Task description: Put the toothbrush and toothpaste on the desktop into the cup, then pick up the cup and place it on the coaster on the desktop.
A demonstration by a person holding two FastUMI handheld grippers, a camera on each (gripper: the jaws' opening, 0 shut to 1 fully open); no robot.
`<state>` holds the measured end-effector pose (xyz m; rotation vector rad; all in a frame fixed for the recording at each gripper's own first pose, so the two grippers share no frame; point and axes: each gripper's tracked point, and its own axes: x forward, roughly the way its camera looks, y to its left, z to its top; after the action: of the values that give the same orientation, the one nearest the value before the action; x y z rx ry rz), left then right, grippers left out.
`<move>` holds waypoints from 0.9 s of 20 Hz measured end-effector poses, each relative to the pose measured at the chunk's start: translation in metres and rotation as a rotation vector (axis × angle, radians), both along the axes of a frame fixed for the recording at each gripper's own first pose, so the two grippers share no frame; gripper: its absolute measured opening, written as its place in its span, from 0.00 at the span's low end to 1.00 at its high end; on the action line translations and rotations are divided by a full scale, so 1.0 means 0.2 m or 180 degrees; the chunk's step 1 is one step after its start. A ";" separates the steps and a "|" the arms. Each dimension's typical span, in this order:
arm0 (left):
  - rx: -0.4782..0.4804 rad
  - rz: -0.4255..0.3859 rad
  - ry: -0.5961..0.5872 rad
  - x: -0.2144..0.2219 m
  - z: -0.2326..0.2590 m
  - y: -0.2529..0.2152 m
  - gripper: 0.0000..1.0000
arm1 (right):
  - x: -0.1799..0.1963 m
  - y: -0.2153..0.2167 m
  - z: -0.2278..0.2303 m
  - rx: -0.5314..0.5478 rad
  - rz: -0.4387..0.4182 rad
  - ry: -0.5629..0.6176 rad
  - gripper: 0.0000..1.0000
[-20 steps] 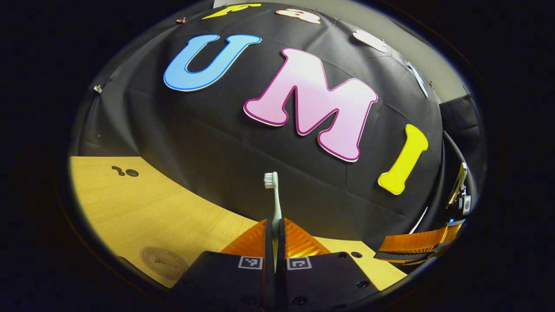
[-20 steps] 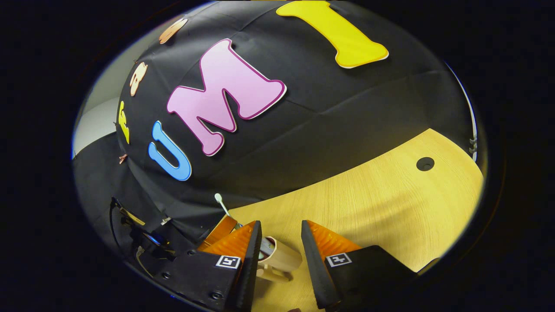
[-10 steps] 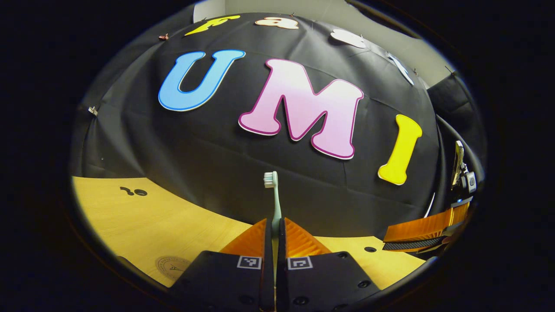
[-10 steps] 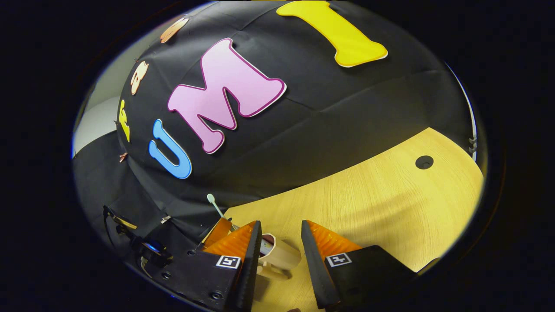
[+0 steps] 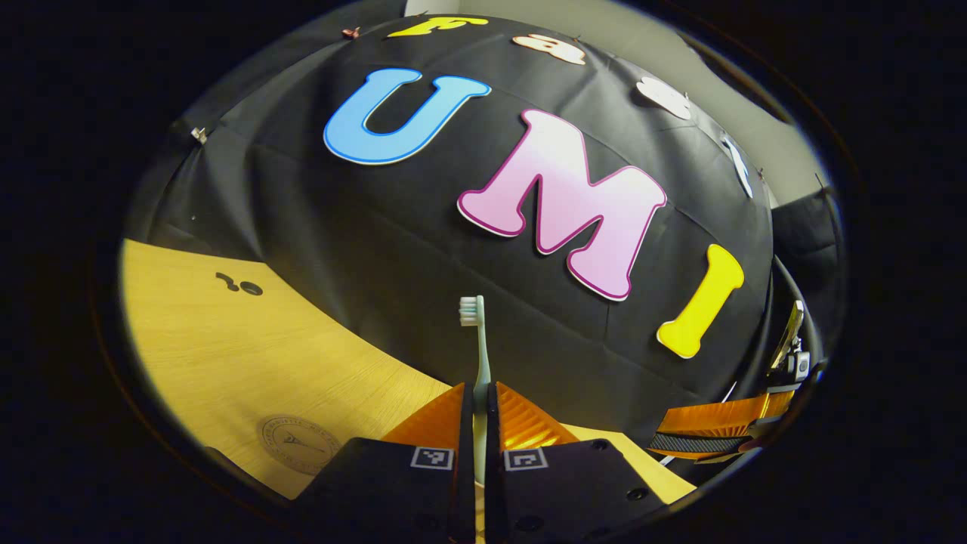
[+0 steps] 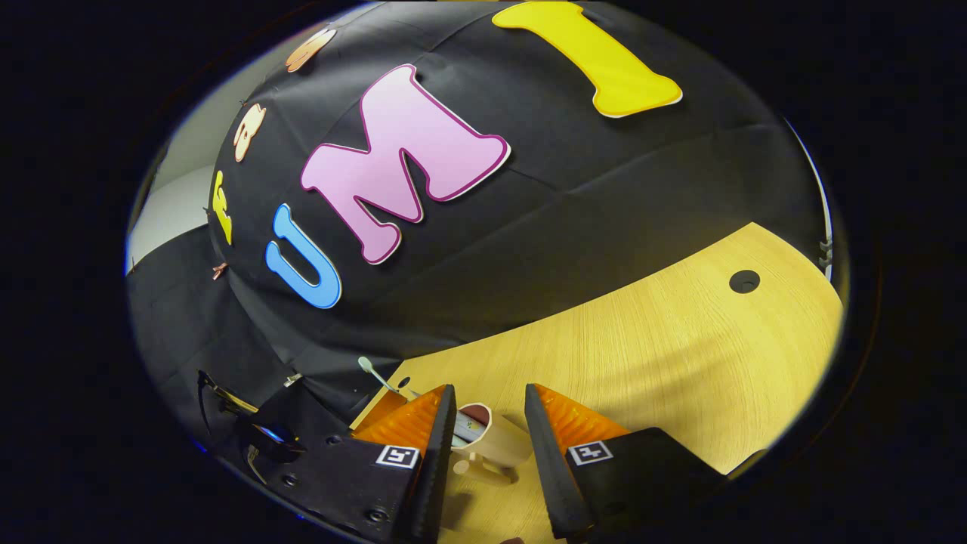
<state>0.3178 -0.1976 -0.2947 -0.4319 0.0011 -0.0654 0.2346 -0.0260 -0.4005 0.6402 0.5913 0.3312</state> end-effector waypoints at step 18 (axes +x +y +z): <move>0.0737 -0.0380 0.0172 -0.12 -0.16 -0.19 0.58 | -0.12 0.05 -0.10 -0.0177 0.0127 0.0145 0.57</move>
<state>0.2937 -0.2350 -0.3262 -0.2015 0.0869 -0.1694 0.2111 -0.0150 -0.4212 0.5844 0.6554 0.3371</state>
